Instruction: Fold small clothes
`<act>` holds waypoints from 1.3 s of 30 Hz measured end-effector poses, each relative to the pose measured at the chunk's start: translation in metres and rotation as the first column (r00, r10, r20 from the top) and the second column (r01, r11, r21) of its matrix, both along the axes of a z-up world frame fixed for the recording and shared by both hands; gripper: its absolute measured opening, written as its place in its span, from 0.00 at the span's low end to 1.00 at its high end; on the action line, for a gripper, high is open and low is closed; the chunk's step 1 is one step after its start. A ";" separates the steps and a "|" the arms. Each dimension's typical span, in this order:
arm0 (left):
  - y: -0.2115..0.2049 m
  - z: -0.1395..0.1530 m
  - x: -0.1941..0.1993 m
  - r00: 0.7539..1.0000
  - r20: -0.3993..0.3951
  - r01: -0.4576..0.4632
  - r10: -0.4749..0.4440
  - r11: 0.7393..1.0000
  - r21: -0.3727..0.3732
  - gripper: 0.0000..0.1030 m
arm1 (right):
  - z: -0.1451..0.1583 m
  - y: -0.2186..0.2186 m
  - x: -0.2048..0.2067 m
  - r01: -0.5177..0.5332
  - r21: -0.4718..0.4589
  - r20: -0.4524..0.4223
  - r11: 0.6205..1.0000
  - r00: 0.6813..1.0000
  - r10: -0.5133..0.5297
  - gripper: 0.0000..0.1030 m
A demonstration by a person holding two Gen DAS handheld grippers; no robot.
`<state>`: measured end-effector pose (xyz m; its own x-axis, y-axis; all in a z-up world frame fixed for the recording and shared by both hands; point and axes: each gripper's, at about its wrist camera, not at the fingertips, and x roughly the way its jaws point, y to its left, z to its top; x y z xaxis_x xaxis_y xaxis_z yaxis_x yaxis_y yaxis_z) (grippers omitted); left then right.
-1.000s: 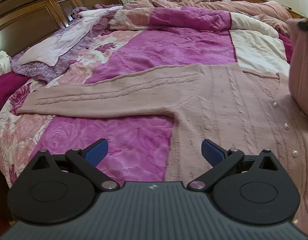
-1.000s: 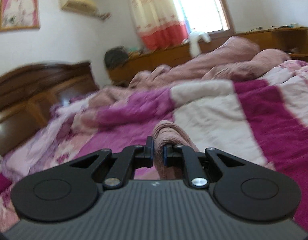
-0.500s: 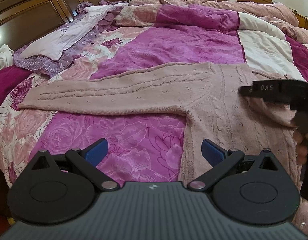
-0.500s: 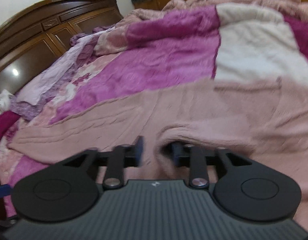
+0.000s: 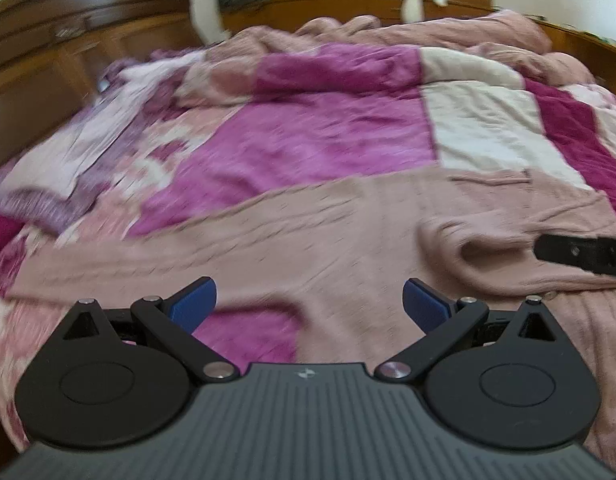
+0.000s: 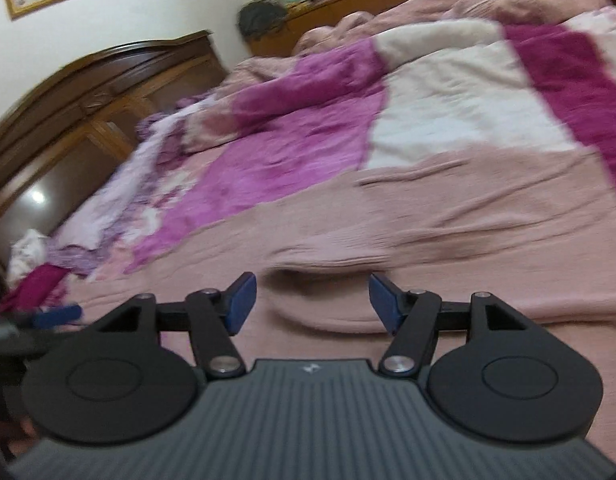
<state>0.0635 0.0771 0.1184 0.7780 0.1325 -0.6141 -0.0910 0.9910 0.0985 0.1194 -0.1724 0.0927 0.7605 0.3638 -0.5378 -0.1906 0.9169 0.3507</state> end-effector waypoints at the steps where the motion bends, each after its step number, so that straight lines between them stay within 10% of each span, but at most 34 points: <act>1: -0.008 0.001 0.004 1.000 0.003 0.021 -0.021 1.000 0.008 1.00 | -0.001 -0.009 -0.002 0.027 -0.021 0.001 0.999 1.000 -0.027 0.63; 21: -0.138 -0.058 0.089 0.934 -0.063 0.354 -0.351 0.890 0.287 0.90 | -0.053 -0.087 -0.008 0.224 -0.083 -0.113 0.971 0.966 -0.233 0.62; 24: -0.145 -0.065 0.096 0.921 -0.072 0.386 -0.383 0.869 0.310 0.80 | -0.055 -0.086 -0.010 0.220 -0.090 -0.104 0.971 0.968 -0.229 0.62; 27: -0.148 -0.070 0.102 0.900 -0.094 0.434 -0.426 0.857 0.276 0.32 | -0.055 -0.086 -0.010 0.221 -0.086 -0.103 0.971 0.968 -0.230 0.62; 29: -0.144 -0.071 0.105 0.892 -0.103 0.452 -0.440 0.869 0.200 0.11 | -0.056 -0.087 -0.010 0.220 -0.083 -0.103 0.972 0.968 -0.228 0.62; 39: -0.072 -0.042 0.090 0.980 0.044 0.193 -0.192 0.981 -0.013 0.08 | -0.058 -0.086 -0.010 0.217 -0.099 -0.097 0.971 0.969 -0.227 0.62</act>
<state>0.1532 0.0052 0.0763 0.8133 -0.0324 -0.5809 0.0978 0.9919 0.0816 0.1092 -0.2581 0.0349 0.7533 0.1406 -0.6424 0.0554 0.9598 0.2750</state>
